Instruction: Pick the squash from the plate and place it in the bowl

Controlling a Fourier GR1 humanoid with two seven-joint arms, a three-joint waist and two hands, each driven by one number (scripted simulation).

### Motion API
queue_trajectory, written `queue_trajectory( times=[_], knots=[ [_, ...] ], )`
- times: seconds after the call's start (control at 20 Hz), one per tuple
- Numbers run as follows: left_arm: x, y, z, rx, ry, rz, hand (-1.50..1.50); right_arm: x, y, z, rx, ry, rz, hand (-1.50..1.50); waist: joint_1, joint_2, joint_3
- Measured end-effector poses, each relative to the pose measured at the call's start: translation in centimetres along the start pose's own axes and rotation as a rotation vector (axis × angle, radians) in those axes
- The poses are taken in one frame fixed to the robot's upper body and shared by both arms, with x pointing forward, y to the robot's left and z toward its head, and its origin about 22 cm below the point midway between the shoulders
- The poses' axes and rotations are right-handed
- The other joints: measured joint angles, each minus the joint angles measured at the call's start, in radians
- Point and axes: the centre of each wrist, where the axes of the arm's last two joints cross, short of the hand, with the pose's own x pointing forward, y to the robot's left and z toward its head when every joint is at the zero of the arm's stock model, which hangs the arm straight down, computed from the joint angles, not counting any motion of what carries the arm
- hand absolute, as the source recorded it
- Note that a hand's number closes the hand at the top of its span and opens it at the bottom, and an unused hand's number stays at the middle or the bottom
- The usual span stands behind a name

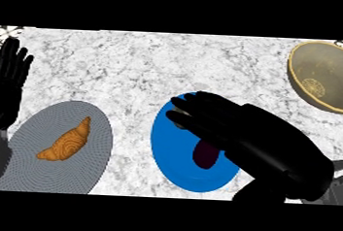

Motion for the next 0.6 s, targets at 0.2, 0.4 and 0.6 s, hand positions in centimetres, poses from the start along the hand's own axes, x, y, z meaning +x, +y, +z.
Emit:
queue_trajectory(
  times=[0.2,0.4,0.6],
  knots=[
    [0.2,-0.2,0.0,-0.004,-0.004,0.001,0.00,0.7,-1.3,-0.1,0.131,0.052,0.090,-1.50,0.004,0.002,0.001],
    [0.1,-0.7,0.2,-0.004,-0.012,0.004,0.00,0.2,-1.9,-1.2,0.198,0.098,0.108,-1.50,0.009,0.005,0.001],
    [-0.1,-0.4,0.0,-0.008,-0.011,-0.001,0.00,-0.5,-1.5,-2.3,0.224,0.124,0.119,-1.50,0.009,0.006,0.002]
  ],
)
